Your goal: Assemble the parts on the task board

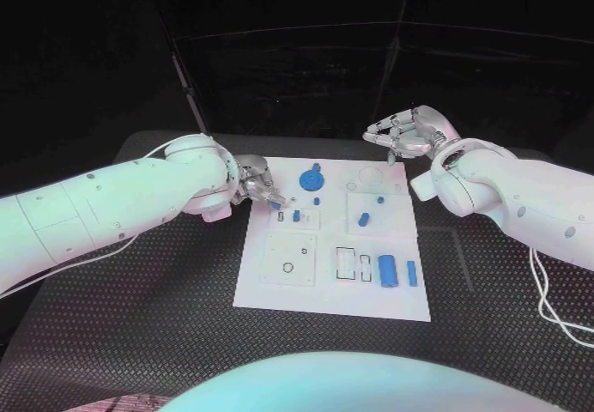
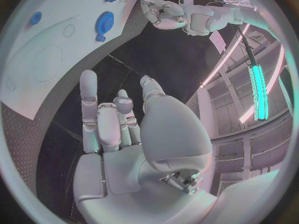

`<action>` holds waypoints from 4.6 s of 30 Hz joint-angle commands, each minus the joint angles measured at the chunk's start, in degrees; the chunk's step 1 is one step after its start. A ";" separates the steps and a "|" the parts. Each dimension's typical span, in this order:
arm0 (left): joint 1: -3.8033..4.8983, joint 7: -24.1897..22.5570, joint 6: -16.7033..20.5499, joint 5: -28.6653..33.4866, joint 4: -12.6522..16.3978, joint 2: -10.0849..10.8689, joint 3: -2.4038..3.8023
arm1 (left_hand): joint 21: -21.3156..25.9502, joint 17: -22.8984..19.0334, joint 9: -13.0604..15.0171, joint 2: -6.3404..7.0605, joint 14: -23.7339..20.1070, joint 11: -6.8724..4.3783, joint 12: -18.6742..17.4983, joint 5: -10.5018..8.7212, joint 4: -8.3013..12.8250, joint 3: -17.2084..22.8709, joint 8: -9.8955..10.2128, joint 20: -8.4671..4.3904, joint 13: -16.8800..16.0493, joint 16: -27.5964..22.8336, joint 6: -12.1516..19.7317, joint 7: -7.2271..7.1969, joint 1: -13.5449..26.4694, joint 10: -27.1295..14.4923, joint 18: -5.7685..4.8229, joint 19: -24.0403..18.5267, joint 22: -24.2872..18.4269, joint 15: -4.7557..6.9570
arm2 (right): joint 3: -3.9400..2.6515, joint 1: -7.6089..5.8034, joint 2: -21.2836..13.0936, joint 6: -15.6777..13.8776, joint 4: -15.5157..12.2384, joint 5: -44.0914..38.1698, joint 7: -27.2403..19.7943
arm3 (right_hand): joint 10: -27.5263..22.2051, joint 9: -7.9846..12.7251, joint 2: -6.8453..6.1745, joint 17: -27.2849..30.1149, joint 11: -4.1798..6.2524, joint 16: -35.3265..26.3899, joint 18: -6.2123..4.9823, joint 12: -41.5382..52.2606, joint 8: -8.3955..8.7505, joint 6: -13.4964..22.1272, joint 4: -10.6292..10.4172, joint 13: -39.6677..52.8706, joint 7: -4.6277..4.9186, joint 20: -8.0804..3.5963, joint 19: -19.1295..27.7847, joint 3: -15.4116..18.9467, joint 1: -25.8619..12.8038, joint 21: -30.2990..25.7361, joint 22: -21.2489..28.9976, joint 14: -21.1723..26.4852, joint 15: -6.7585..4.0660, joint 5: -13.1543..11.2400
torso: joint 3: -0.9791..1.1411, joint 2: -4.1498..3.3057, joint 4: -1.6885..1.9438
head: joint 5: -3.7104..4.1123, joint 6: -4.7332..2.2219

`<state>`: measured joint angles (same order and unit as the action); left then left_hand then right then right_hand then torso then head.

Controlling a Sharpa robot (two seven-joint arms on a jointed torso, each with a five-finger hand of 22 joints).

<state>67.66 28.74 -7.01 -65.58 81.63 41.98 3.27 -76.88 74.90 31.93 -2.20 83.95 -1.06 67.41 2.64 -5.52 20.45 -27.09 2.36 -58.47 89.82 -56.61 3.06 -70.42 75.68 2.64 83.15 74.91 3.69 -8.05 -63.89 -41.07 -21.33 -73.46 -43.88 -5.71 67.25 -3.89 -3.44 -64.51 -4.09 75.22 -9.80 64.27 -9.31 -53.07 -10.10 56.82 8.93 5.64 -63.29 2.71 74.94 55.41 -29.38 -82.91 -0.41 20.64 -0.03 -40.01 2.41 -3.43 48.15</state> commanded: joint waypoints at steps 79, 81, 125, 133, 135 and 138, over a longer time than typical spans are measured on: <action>-2.87 1.71 -4.34 -7.89 0.44 -2.23 0.01 | -1.00 15.10 2.94 3.02 6.05 -0.63 0.97 0.37 7.72 13.66 -3.99 -0.33 -0.97 0.18 -0.59 -0.86 6.29 1.58 0.42 0.96 6.01 0.78 | -0.03 -0.11 -0.10 0.42 0.05 -0.05 -0.36 | 0.07 -0.08 0.55 -0.03 0.14 0.08 -0.42 0.19 -0.21 0.25 -0.36 -0.01 -0.08 0.12 -0.33 0.08 -0.03 0.02 -0.04 -0.13 0.03 0.28 | 0.06 -0.05 -0.10 | -0.15 1.05; -2.87 1.72 -4.49 -7.89 0.14 -2.42 0.01 | -1.09 15.10 3.04 3.06 6.05 -0.68 1.06 0.37 7.65 13.61 -4.13 -0.36 -1.08 0.18 -0.68 -0.93 6.49 1.67 0.40 1.01 6.09 0.82 | -0.03 -0.11 -0.11 0.42 0.05 -0.05 -0.36 | 0.05 -0.08 0.61 -0.06 0.16 0.07 -0.42 0.24 -0.30 0.25 -0.51 -0.10 -0.10 0.10 -0.39 0.19 -0.05 -0.02 -0.01 -0.16 0.01 0.43 | 0.05 -0.06 -0.08 | -0.12 1.08; -2.87 1.43 0.35 -7.89 -1.29 -2.62 0.07 | -1.39 15.10 5.51 5.63 6.05 -1.30 1.68 0.35 -5.60 -9.54 -6.38 -1.16 -1.45 0.18 -1.06 -1.67 18.82 1.74 0.24 1.54 6.98 1.55 | -0.03 -0.11 -0.23 0.26 0.06 -0.05 -0.42 | -0.11 -0.07 0.58 0.17 0.16 -0.07 -0.45 0.10 -0.32 0.29 -0.56 -0.34 -0.09 0.09 -0.34 0.27 -0.08 -0.14 0.17 -0.10 0.01 0.44 | -0.03 -0.07 -0.06 | 0.35 0.94; -2.89 1.25 3.60 -7.82 0.28 -1.72 0.80 | 0.03 15.10 5.80 3.98 6.05 -1.06 0.68 0.41 -6.93 -12.40 -6.45 -1.09 -0.01 0.18 0.24 -1.36 16.71 0.71 0.54 0.96 6.16 1.42 | -0.03 -0.10 -0.16 0.30 0.14 -0.05 -0.44 | -0.11 -0.07 0.58 0.17 0.16 -0.07 -0.45 0.10 -0.32 0.29 -0.56 -0.34 -0.09 0.09 -0.34 0.27 -0.08 -0.14 0.17 -0.10 0.01 0.44 | -0.04 -0.09 -0.02 | 0.44 0.82; -2.89 1.22 4.40 -7.81 0.70 -1.38 1.20 | 1.24 15.10 5.62 3.52 6.05 -0.75 -0.40 0.44 -7.12 -13.27 -6.03 -0.94 1.43 0.18 1.24 -0.99 15.65 -0.30 0.80 0.41 5.41 1.21 | -0.03 -0.10 -0.15 0.31 0.17 -0.05 -0.44 | -0.11 -0.07 0.58 0.17 0.16 -0.07 -0.45 0.10 -0.32 0.29 -0.56 -0.34 -0.09 0.09 -0.34 0.27 -0.08 -0.14 0.17 -0.10 0.01 0.44 | -0.02 -0.06 -0.02 | 0.46 0.79; -2.89 1.03 5.73 -7.42 1.27 -0.86 1.89 | 4.41 15.10 5.05 3.04 6.05 -0.03 -3.67 0.46 -7.49 -14.77 -5.01 -0.53 5.68 0.18 3.19 -0.18 14.10 -3.26 1.44 -1.06 3.42 0.75 | -0.03 -0.10 -0.14 0.33 0.21 -0.05 -0.45 | -0.11 -0.07 0.58 0.17 0.16 -0.07 -0.45 0.10 -0.32 0.29 -0.56 -0.34 -0.09 0.09 -0.34 0.27 -0.08 -0.14 0.17 -0.10 0.01 0.44 | 0.00 -0.04 0.00 | 0.52 0.72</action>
<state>64.66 30.31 -4.67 -73.55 82.58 40.90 4.97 -72.79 74.91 37.08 0.85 83.96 -1.17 64.12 2.90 -12.97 5.89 -32.26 1.73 -53.27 89.82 -53.64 2.72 -56.02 72.74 3.62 82.27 74.91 4.88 -8.04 -63.89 -41.26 -21.19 -73.19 -43.88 -5.68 67.25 -3.89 -3.44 -64.40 -4.09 75.22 -9.79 64.27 -9.31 -53.07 -10.34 56.53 8.93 5.65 -63.29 2.95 74.94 55.41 -29.26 -82.91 -0.41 20.85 -0.05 -40.09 2.37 -2.96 48.91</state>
